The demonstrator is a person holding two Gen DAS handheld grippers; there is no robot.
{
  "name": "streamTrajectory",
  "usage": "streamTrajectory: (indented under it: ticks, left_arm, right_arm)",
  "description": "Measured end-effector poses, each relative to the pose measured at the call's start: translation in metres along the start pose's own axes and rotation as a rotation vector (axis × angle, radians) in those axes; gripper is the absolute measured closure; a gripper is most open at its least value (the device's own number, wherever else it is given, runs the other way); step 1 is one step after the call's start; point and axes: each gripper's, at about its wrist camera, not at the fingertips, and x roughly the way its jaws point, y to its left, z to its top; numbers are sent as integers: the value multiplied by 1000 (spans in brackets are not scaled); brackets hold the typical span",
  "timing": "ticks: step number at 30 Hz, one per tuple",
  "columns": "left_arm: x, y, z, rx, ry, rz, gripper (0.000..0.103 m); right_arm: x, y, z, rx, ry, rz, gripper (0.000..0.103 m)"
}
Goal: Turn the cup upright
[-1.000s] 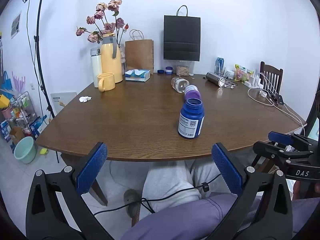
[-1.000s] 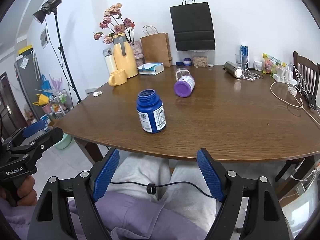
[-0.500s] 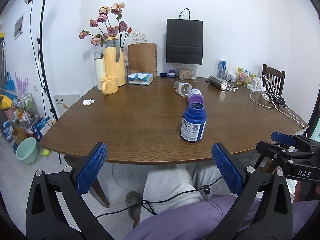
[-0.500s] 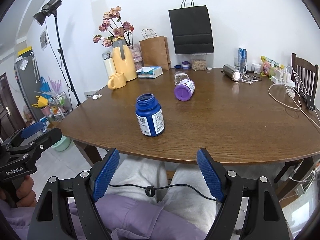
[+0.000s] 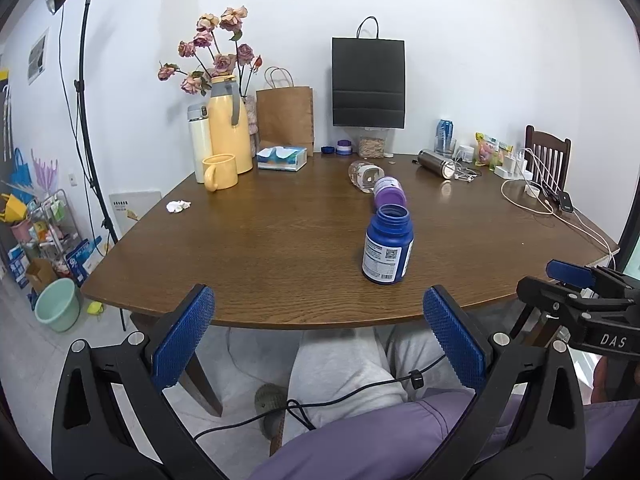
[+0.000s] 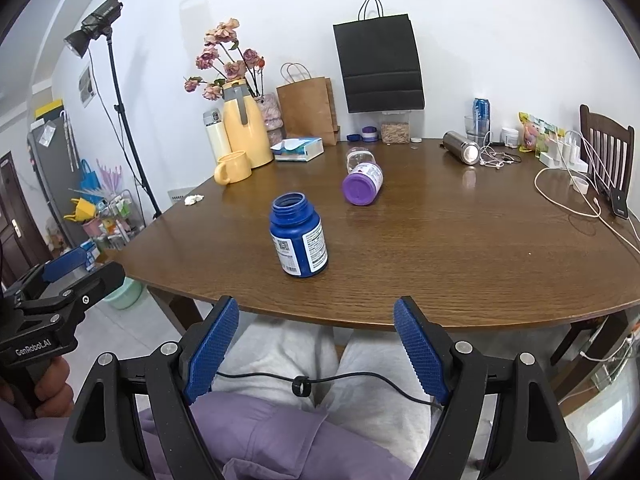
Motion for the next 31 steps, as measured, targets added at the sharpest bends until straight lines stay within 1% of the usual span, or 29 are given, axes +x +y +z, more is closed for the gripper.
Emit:
streamTrajectory:
  ticks: [12,16,21,26,31]
  left_arm:
    - [-1,-4,-3,2,3,8,0]
    - [-1,-6,-2,17,4,5,0]
    - [0,-6,-1,14,6,-6,0]
    - [1,-1,0,13,6,-1,0]
    - [6,2,-1,-2,33,16,0]
  right_arm:
    - [2,0,0,2,6,-10,19]
    - [2,2,-1,2,12,-12,19]
    - [-1,0,-1,5,6,-18,19]
    - [0,-3,2,19,6,-12,19]
    - [4,-1,1,11,19,-10,19]
